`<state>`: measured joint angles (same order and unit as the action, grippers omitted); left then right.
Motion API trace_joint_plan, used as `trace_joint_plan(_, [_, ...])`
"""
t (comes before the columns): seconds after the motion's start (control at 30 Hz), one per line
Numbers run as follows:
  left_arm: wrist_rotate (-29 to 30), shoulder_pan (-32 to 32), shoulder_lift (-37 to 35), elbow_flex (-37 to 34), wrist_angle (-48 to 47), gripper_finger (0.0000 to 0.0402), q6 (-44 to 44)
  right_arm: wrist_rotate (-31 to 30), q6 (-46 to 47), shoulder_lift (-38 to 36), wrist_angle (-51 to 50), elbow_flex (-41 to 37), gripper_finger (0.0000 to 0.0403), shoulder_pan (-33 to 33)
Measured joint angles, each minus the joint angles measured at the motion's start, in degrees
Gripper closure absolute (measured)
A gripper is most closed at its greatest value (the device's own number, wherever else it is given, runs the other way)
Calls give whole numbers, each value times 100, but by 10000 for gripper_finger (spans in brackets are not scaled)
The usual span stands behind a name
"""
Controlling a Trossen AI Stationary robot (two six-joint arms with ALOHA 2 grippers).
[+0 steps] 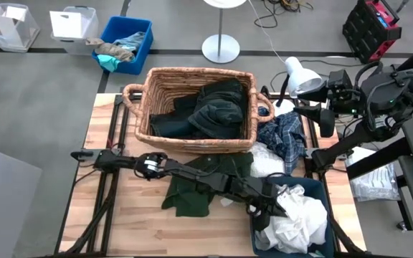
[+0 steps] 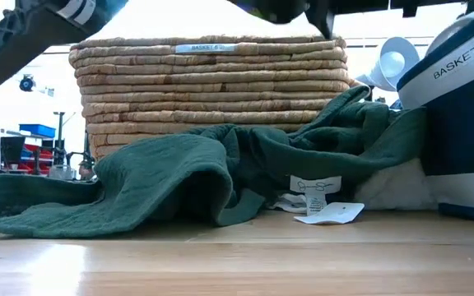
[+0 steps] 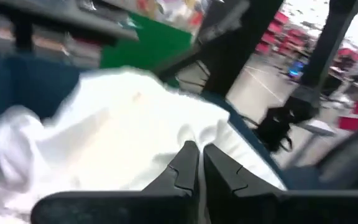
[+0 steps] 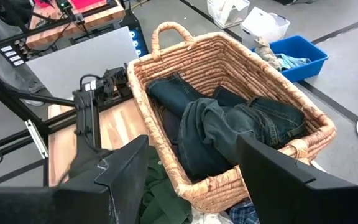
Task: Sort clothes
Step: Put the white underwear into the blue laundry bin
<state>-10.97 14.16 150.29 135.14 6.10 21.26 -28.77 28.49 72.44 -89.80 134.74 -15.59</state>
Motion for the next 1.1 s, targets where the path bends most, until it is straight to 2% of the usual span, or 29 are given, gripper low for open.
trace_joint_plan(0.1, [-164,-15,33,-389,665,401,614,0,31,26,-9,0,170,0])
trace_joint_plan(0.27, [-262,-31,18,-473,578,379,863,10,46,49,-22,-2,170,-2])
trace_joint_plan(0.47, [-306,-27,-12,-5,-293,294,231,11,44,72,-22,-2,170,0])
trace_joint_plan(0.6, [88,-4,-234,-90,-789,230,-33,12,42,76,-23,-7,170,-2])
trace_joint_plan(0.7, [369,32,-357,-39,-1251,201,-465,11,44,76,-22,-7,170,-1])
trace_joint_plan(0.83, [717,74,-602,-42,-1574,190,-910,13,44,79,-24,-7,170,-1])
trace_joint_plan(1.1, [846,80,-890,-17,-2270,196,-1388,17,46,79,-22,-7,170,-1])
